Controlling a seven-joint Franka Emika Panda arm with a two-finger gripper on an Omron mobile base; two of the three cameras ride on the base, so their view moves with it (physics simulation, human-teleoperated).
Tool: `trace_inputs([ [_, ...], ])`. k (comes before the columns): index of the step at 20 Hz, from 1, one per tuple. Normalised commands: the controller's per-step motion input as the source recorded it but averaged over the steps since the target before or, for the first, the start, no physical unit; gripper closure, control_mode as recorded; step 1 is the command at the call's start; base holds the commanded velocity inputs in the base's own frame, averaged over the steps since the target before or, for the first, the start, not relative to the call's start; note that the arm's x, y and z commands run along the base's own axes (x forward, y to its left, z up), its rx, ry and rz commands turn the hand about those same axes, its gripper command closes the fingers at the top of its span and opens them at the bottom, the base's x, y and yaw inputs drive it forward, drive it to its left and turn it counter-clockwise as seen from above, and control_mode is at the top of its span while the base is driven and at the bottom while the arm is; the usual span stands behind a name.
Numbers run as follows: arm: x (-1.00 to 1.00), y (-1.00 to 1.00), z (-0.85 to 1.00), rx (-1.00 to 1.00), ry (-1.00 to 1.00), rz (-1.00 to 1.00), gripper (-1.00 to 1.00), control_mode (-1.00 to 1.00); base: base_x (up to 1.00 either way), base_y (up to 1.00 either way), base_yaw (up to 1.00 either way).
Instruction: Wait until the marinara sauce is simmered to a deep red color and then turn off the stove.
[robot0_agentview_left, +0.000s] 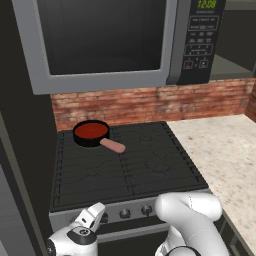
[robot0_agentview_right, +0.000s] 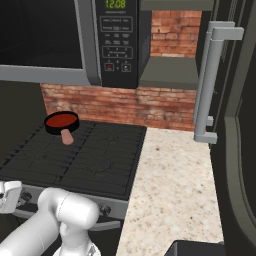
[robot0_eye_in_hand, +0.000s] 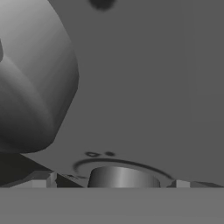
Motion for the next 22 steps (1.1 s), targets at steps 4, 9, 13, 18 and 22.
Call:
trace_inputs([
  [4, 0.0, 0.0, 0.0, 0.0, 0.0, 0.0, -1.0, -1.0, 0.0, 0.0, 0.0],
  [9, 0.0, 0.0, 0.0, 0.0, 0.0, 0.0, -1.0, -1.0, 0.0, 0.0, 0.0],
  [13, 0.0, 0.0, 0.0, 0.0, 0.0, 0.0, -1.0, -1.0, 0.0, 0.0, 0.0],
  [18, 0.0, 0.0, 0.0, 0.0, 0.0, 0.0, -1.0, -1.0, 0.0, 0.0, 0.0],
  [22, 0.0, 0.0, 0.0, 0.0, 0.0, 0.0, -1.0, -1.0, 0.0, 0.0, 0.0],
])
